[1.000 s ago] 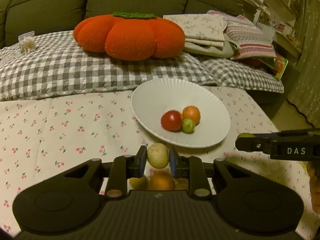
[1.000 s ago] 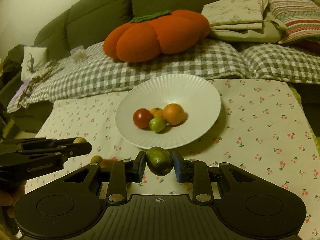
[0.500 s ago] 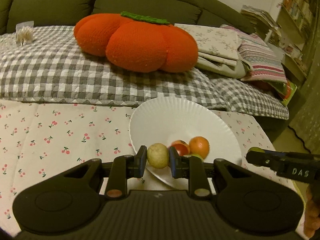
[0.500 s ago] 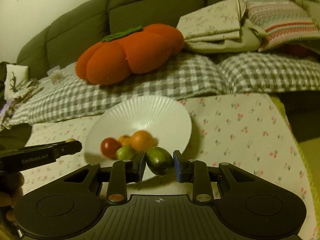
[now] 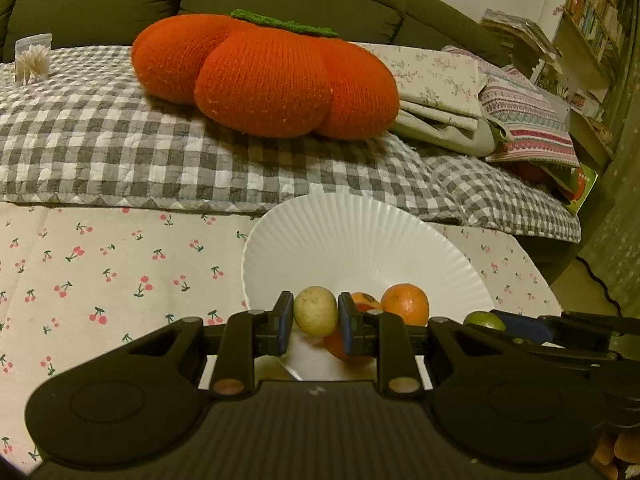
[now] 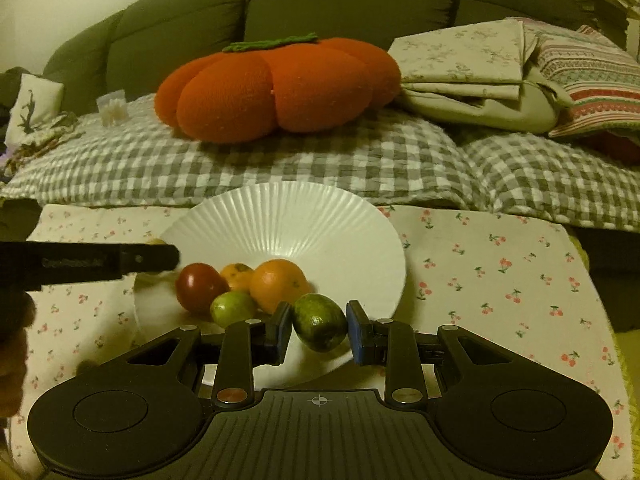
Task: Organize fruits
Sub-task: 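Carry the lime and yellow fruit onto the white plate and release them, then move both grippers back toward the loose fruits on the cloth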
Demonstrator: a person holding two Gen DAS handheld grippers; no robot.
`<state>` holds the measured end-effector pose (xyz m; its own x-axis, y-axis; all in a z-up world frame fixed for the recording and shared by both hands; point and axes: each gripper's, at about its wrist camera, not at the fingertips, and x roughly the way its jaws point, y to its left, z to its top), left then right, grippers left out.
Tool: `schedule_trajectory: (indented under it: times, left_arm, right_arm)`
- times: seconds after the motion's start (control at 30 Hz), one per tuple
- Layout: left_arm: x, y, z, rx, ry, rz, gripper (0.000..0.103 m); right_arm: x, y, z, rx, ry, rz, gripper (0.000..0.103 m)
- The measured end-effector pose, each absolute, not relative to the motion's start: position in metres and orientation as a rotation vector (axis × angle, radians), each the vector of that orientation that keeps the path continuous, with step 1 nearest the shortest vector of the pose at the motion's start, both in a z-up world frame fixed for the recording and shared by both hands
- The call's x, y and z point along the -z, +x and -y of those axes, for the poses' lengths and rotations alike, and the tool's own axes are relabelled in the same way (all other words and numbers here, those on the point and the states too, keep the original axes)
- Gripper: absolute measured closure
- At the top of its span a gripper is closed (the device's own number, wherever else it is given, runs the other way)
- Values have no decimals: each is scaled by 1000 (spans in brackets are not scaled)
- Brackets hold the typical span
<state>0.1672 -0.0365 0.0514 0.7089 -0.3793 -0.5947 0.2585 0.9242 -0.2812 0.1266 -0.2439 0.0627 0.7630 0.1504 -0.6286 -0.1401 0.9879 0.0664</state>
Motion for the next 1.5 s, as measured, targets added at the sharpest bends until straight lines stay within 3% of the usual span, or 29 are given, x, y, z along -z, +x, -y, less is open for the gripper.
schedule_trajectory:
  times: [0.1, 0.23, 0.3, 0.37, 0.97, 1.1, 1.5]
  left_arm:
    - [-51, 168, 35, 353, -190, -699, 79]
    - [-54, 165, 33, 346, -203, -686, 58]
    - [-57, 164, 31, 347, -213, -682, 57]
    - [-59, 163, 29, 346, -229, -680, 57]
    - [-71, 138, 13, 318, -245, -706, 57]
    - [-72, 125, 13, 292, -188, -721, 56]
    - [-79, 90, 4, 251, -135, -795, 48]
  right_arm:
    - [-61, 128, 241, -165, -4, -683, 75]
    - [-58, 129, 239, -164, -10, -690, 72]
    - [-60, 128, 242, -147, 0, -681, 45]
    - [-65, 126, 247, -127, 22, -654, 32]
    - [-85, 122, 282, -16, 212, -666, 32]
    - [-90, 115, 283, -26, 254, -683, 22]
    - [-103, 81, 257, -131, 209, -689, 14]
